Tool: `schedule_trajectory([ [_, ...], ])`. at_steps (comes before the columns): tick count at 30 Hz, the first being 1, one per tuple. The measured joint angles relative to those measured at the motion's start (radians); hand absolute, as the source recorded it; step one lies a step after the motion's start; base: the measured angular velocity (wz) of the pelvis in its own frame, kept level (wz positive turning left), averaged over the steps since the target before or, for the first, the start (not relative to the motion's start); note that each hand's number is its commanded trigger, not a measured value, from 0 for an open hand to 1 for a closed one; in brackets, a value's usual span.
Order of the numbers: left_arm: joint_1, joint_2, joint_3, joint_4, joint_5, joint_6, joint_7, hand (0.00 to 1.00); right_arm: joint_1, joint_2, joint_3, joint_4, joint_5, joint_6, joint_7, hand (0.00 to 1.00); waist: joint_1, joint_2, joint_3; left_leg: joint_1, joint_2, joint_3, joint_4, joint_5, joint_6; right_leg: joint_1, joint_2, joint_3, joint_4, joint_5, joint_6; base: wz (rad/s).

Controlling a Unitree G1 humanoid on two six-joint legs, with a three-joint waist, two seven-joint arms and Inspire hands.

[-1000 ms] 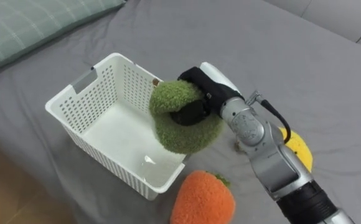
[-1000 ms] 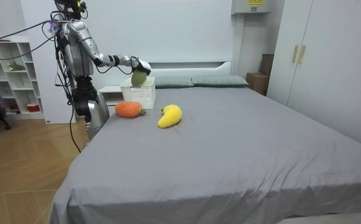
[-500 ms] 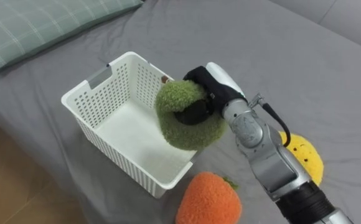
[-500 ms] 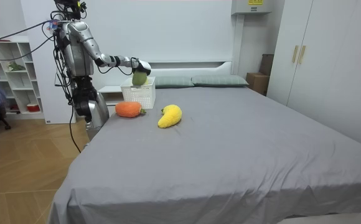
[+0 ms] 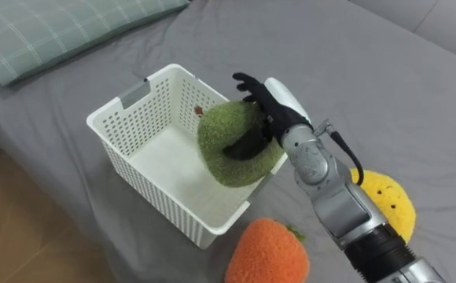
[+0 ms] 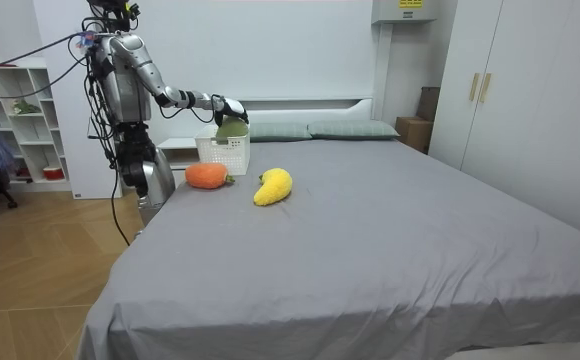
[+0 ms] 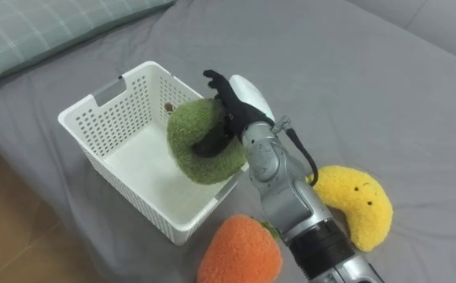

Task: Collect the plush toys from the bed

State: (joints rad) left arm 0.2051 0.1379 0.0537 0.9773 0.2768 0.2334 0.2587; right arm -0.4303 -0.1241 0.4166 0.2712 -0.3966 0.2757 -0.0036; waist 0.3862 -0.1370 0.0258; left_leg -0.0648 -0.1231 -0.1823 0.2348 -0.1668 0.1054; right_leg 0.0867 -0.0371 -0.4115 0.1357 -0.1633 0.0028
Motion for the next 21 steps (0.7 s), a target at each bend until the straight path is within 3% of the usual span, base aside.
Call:
schedule_trajectory([
  [13, 0.000, 0.000, 0.001, 0.000, 0.000, -0.002, -0.006, 0.00, -0.003, 0.000, -0.004, -0.004, 0.000, -0.030, -0.017, 0.00, -0.001, 0.002, 0.0000, -0.002, -0.001, -0.003, 0.002, 0.000, 0.000, -0.001, -0.001, -0.003, 0.000, 0.000, 0.000, 0.00],
  [19, -0.007, 0.000, 0.003, 0.004, -0.001, -0.002, -0.006, 0.00, -0.020, -0.002, -0.017, -0.025, 0.028, -0.041, -0.033, 0.00, -0.027, 0.003, -0.0010, 0.001, -0.001, -0.002, 0.002, 0.000, 0.000, 0.001, -0.003, 0.001, 0.000, 0.000, 0.000, 0.00],
  [21, -0.017, 0.000, 0.005, 0.019, -0.001, -0.004, -0.006, 0.00, -0.020, -0.005, -0.051, -0.040, 0.072, -0.067, -0.052, 0.00, -0.038, 0.005, -0.0019, 0.005, -0.001, 0.000, 0.002, 0.001, 0.001, 0.002, -0.006, 0.002, 0.001, 0.000, 0.000, 0.00],
])
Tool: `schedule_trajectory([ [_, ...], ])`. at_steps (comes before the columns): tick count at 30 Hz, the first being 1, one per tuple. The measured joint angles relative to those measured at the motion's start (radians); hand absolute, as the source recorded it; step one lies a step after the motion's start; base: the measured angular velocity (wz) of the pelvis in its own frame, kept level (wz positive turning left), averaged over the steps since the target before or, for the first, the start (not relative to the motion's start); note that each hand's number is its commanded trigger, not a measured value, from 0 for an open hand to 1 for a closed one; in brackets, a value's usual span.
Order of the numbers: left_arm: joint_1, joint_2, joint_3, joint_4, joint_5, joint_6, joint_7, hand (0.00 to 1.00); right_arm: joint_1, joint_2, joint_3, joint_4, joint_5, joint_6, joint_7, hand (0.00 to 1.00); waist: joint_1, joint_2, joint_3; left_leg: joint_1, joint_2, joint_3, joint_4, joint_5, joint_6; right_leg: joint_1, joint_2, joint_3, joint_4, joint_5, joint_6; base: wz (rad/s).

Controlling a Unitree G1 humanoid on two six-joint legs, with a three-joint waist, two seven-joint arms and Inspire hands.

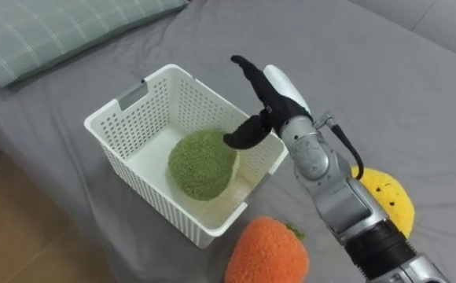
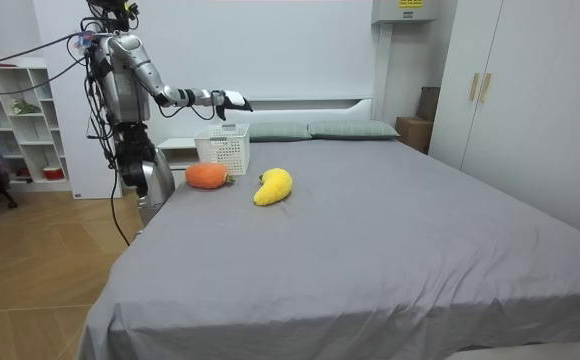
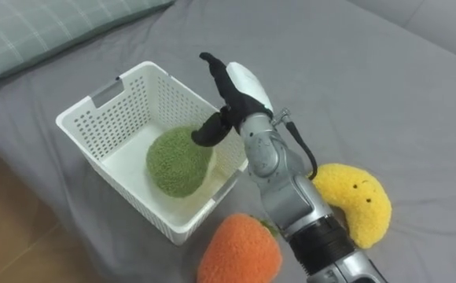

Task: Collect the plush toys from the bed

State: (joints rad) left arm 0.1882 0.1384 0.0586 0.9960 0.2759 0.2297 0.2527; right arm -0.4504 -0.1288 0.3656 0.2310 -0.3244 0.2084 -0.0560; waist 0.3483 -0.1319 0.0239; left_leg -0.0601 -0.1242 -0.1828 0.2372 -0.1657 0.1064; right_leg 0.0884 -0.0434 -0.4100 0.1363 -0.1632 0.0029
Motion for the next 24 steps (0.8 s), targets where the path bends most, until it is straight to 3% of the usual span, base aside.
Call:
schedule_trajectory([
  [7, 0.005, -0.005, 0.019, 0.004, -0.004, -0.012, 0.001, 0.00, 0.013, -0.026, -0.079, -0.025, 0.163, -0.034, -0.079, 0.00, -0.059, 0.011, -0.0059, 0.003, 0.002, 0.017, 0.000, 0.001, 0.002, 0.000, 0.000, 0.023, 0.000, 0.002, 0.003, -0.05],
  [13, 0.022, -0.009, 0.038, -0.003, -0.004, -0.020, 0.001, 0.00, 0.079, -0.054, -0.165, -0.088, 0.195, -0.051, -0.145, 0.00, -0.119, 0.035, -0.0183, 0.020, 0.006, 0.043, -0.007, 0.003, 0.006, 0.004, -0.002, 0.054, 0.004, 0.003, 0.005, -0.13],
  [15, 0.026, -0.010, 0.049, -0.010, -0.004, -0.021, 0.001, 0.00, 0.116, -0.091, -0.182, -0.096, 0.202, -0.065, -0.153, 0.00, -0.146, 0.041, -0.0226, 0.035, 0.008, 0.054, -0.018, 0.003, 0.007, 0.010, -0.002, 0.064, 0.005, 0.003, 0.005, -0.10],
  [18, 0.047, -0.023, 0.058, -0.035, -0.010, -0.029, 0.004, 0.00, 0.176, -0.106, -0.229, -0.110, 0.199, -0.065, -0.153, 0.00, -0.169, 0.050, -0.0278, 0.042, 0.013, 0.074, -0.025, 0.001, 0.009, 0.010, -0.001, 0.084, 0.010, 0.003, 0.005, -0.22],
  [24, 0.066, -0.035, 0.056, -0.034, -0.011, -0.054, 0.015, 0.00, 0.249, -0.122, -0.312, -0.098, 0.210, -0.067, -0.173, 0.00, -0.220, 0.057, -0.0250, 0.073, 0.019, 0.103, -0.036, -0.001, 0.013, 0.024, 0.000, 0.112, 0.017, 0.003, 0.005, -0.16],
])
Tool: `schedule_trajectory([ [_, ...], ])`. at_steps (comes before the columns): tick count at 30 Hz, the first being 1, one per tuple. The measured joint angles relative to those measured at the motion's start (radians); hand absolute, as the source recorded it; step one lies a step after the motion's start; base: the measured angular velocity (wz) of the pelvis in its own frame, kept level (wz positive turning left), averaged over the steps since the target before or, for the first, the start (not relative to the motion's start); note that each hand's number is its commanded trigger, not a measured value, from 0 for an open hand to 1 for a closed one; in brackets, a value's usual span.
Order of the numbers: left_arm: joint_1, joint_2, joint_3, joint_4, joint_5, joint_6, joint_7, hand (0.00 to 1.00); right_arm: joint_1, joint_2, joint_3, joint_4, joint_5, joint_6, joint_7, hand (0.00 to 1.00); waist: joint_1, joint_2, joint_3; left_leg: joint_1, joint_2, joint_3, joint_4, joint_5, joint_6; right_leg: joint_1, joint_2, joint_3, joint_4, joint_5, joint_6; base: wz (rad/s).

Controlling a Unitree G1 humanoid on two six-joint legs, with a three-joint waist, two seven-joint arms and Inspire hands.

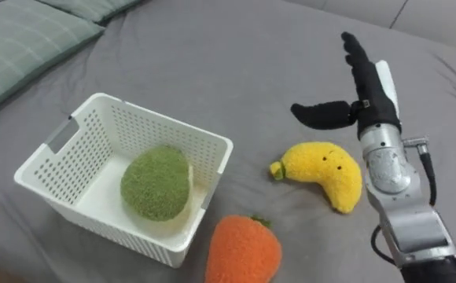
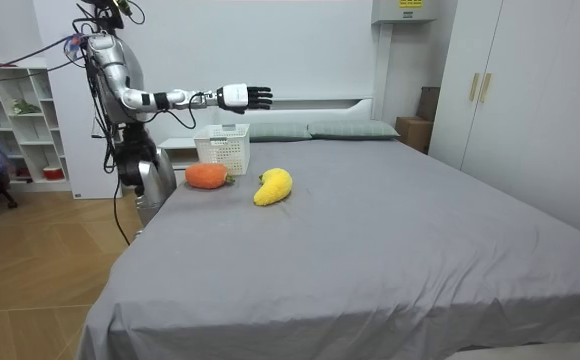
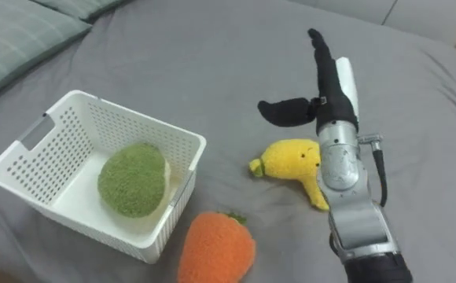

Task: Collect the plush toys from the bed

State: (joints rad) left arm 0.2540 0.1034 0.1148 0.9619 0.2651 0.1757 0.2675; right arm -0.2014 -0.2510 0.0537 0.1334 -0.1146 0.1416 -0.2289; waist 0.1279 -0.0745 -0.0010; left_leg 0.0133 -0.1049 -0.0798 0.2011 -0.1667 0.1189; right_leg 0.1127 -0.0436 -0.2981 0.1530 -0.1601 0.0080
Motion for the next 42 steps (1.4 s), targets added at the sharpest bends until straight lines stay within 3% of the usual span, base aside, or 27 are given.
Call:
schedule_trajectory([
  [8, 0.030, 0.000, 0.009, 0.004, 0.001, -0.002, 0.003, 0.00, 0.061, -0.013, -0.043, 0.052, -0.014, 0.002, 0.001, 0.00, -0.025, -0.005, 0.0015, 0.008, 0.004, 0.019, -0.004, -0.002, 0.000, 0.001, 0.009, 0.021, 0.001, 0.000, 0.000, -0.08],
  [11, 0.038, 0.002, 0.023, 0.010, 0.001, -0.002, -0.001, 0.00, 0.062, -0.021, -0.046, 0.078, -0.012, 0.003, -0.001, 0.00, -0.032, -0.021, 0.0083, 0.007, 0.005, 0.017, -0.004, -0.002, 0.000, 0.001, 0.010, 0.019, 0.001, 0.000, 0.000, 0.00],
  [14, 0.041, 0.011, 0.023, 0.023, 0.001, 0.001, -0.015, 0.00, 0.062, -0.026, -0.041, 0.148, 0.003, 0.004, -0.001, 0.00, -0.019, -0.039, 0.0014, 0.008, 0.005, 0.018, -0.004, -0.002, 0.000, 0.002, 0.009, 0.018, 0.001, 0.000, 0.000, 0.00],
  [16, 0.039, 0.017, 0.023, 0.025, 0.001, 0.000, -0.016, 0.00, 0.062, -0.027, -0.037, 0.191, 0.005, 0.004, 0.000, 0.00, -0.012, -0.044, 0.0049, 0.007, 0.005, 0.018, -0.001, -0.003, 0.001, 0.002, 0.009, 0.018, 0.001, 0.000, 0.000, 0.00],
  [19, 0.035, 0.032, 0.023, 0.037, -0.002, 0.000, -0.016, 0.00, 0.058, -0.028, -0.035, 0.241, 0.025, 0.004, -0.001, 0.00, -0.004, -0.046, 0.0041, -0.012, 0.004, 0.013, 0.015, -0.008, 0.002, -0.010, 0.010, 0.018, 0.004, 0.002, 0.002, 0.04],
  [22, 0.023, 0.060, 0.003, 0.039, -0.017, 0.001, -0.015, 0.00, 0.001, -0.031, -0.032, 0.331, 0.072, 0.004, -0.011, 0.00, -0.003, -0.050, 0.0025, -0.054, 0.004, 0.010, 0.028, -0.007, 0.001, -0.047, 0.010, 0.017, 0.008, 0.005, 0.000, 0.01],
  [26, -0.051, 0.090, -0.022, 0.084, -0.037, 0.000, -0.017, 0.00, -0.153, -0.041, -0.004, 0.528, 0.098, 0.002, -0.045, 0.00, 0.001, -0.051, 0.0076, -0.135, 0.004, -0.003, 0.058, 0.000, -0.001, -0.114, 0.009, -0.007, 0.019, 0.013, -0.007, 0.09],
  [33, -0.174, 0.096, -0.081, 0.132, -0.039, -0.010, -0.012, 0.00, -0.376, -0.081, 0.026, 0.765, 0.105, -0.017, -0.063, 0.00, 0.034, -0.049, 0.0197, -0.267, 0.005, -0.017, 0.077, 0.020, -0.005, -0.239, 0.011, -0.031, 0.018, 0.031, -0.015, 0.07],
  [36, -0.205, 0.098, -0.101, 0.159, -0.071, -0.017, -0.010, 0.00, -0.415, -0.092, 0.054, 0.861, 0.106, -0.023, -0.057, 0.00, 0.055, -0.049, 0.0213, -0.283, 0.005, -0.021, 0.074, 0.021, -0.005, -0.256, 0.010, -0.033, 0.018, 0.031, -0.014, 0.04],
  [38, -0.208, 0.102, -0.128, 0.160, -0.119, -0.024, -0.008, 0.00, -0.437, -0.104, 0.077, 0.907, 0.105, -0.026, -0.053, 0.00, 0.065, -0.048, 0.0283, -0.296, 0.005, -0.021, 0.074, 0.021, -0.005, -0.272, 0.010, -0.031, 0.018, 0.031, -0.014, -0.02],
  [41, -0.208, 0.106, -0.168, 0.168, -0.179, -0.025, -0.008, 0.00, -0.457, -0.122, 0.084, 0.962, 0.105, -0.039, -0.051, 0.00, 0.071, -0.050, 0.0324, -0.335, 0.005, -0.023, 0.075, 0.022, -0.005, -0.310, 0.004, -0.035, 0.019, 0.031, -0.014, 0.00],
  [42, -0.209, 0.106, -0.180, 0.177, -0.189, -0.025, -0.008, 0.00, -0.469, -0.126, 0.084, 0.987, 0.105, -0.040, -0.050, 0.00, 0.071, -0.050, 0.0380, -0.344, 0.005, -0.023, 0.075, 0.023, -0.006, -0.319, 0.004, -0.035, 0.019, 0.031, -0.014, 0.00],
])
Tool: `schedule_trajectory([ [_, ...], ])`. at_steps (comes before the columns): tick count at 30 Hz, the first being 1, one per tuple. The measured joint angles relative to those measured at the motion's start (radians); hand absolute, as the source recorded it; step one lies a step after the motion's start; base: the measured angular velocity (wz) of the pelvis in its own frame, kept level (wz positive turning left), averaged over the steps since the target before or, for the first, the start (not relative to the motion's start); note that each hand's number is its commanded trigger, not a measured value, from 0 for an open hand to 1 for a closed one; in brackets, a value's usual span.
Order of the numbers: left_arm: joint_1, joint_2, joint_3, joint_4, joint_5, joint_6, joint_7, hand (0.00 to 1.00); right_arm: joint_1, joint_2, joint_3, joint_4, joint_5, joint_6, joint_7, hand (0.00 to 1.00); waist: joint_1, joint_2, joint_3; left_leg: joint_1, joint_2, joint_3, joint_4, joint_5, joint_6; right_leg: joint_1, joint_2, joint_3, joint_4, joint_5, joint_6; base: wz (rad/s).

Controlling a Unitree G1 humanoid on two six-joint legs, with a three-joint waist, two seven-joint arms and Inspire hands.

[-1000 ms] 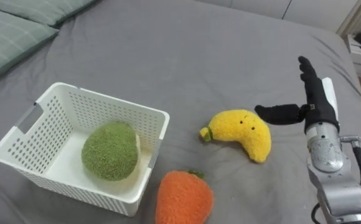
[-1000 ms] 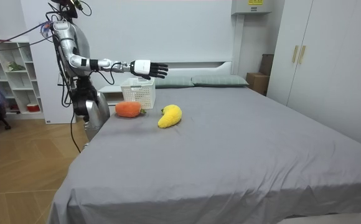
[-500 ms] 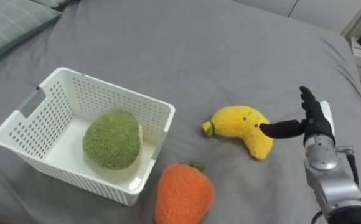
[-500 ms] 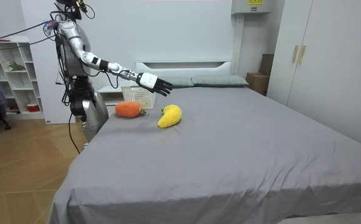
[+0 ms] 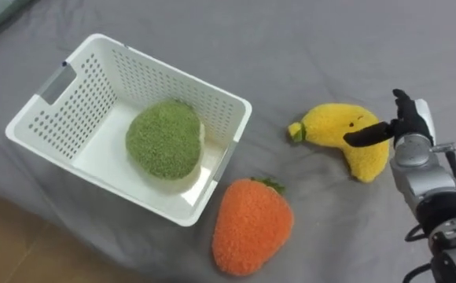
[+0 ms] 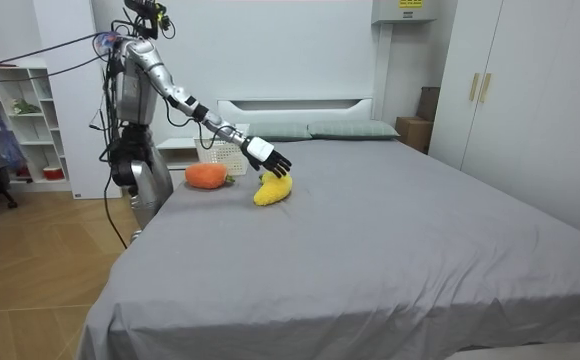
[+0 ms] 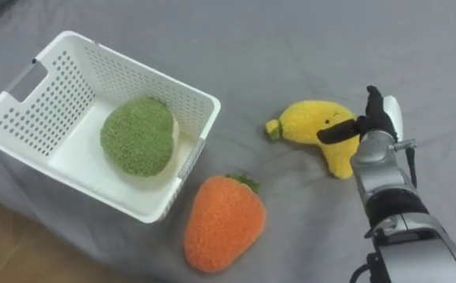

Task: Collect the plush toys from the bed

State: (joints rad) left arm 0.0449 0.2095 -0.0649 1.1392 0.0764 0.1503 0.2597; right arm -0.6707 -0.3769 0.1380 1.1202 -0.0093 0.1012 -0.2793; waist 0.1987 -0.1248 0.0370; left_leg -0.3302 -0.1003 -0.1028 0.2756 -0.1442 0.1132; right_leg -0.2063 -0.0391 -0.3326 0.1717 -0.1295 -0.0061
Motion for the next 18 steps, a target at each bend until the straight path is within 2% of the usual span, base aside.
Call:
schedule_trajectory([
  [1, -0.001, 0.000, -0.006, 0.005, -0.004, 0.000, 0.000, 0.00, -0.004, -0.003, 0.001, 0.010, 0.001, 0.000, 0.000, 0.00, 0.000, 0.000, 0.0001, -0.006, 0.000, 0.000, 0.000, 0.000, 0.000, -0.006, 0.000, 0.000, 0.000, 0.000, 0.000, 0.00],
  [2, -0.007, 0.000, -0.018, 0.015, -0.007, -0.002, 0.000, 0.00, -0.006, -0.013, 0.013, 0.019, 0.002, 0.000, 0.000, 0.00, 0.002, 0.000, 0.0066, -0.011, 0.000, 0.000, 0.000, 0.000, 0.000, -0.011, 0.000, -0.001, -0.001, 0.000, 0.000, 0.00],
  [8, -0.009, 0.006, -0.036, 0.020, -0.031, -0.019, 0.000, 0.00, -0.023, -0.045, 0.081, 0.046, -0.045, -0.003, -0.002, 0.00, 0.006, 0.000, 0.0082, -0.032, 0.001, 0.006, -0.003, 0.000, 0.000, -0.044, -0.004, 0.003, 0.020, -0.005, 0.002, -0.02],
  [13, -0.041, 0.008, -0.042, 0.020, -0.072, -0.028, -0.003, 0.00, -0.036, -0.071, 0.087, 0.092, -0.116, -0.014, -0.004, 0.00, 0.030, -0.001, 0.0156, -0.040, 0.001, -0.002, -0.005, 0.000, 0.000, -0.066, -0.009, 0.000, 0.049, -0.011, 0.003, 0.04],
  [15, -0.060, 0.011, -0.068, 0.020, -0.093, -0.040, -0.005, 0.00, -0.037, -0.074, 0.111, 0.110, -0.148, -0.015, -0.002, 0.00, 0.039, 0.000, 0.0219, -0.048, 0.000, -0.010, -0.005, 0.000, 0.000, -0.076, -0.009, -0.001, 0.054, -0.012, 0.004, 0.07],
  [18, -0.071, 0.010, -0.081, 0.020, -0.115, -0.049, -0.008, 0.00, -0.037, -0.074, 0.115, 0.129, -0.185, -0.015, 0.001, 0.00, 0.054, 0.001, 0.0232, -0.063, -0.001, -0.012, -0.004, 0.001, 0.000, -0.088, -0.009, -0.002, 0.054, -0.012, 0.004, 0.00],
])
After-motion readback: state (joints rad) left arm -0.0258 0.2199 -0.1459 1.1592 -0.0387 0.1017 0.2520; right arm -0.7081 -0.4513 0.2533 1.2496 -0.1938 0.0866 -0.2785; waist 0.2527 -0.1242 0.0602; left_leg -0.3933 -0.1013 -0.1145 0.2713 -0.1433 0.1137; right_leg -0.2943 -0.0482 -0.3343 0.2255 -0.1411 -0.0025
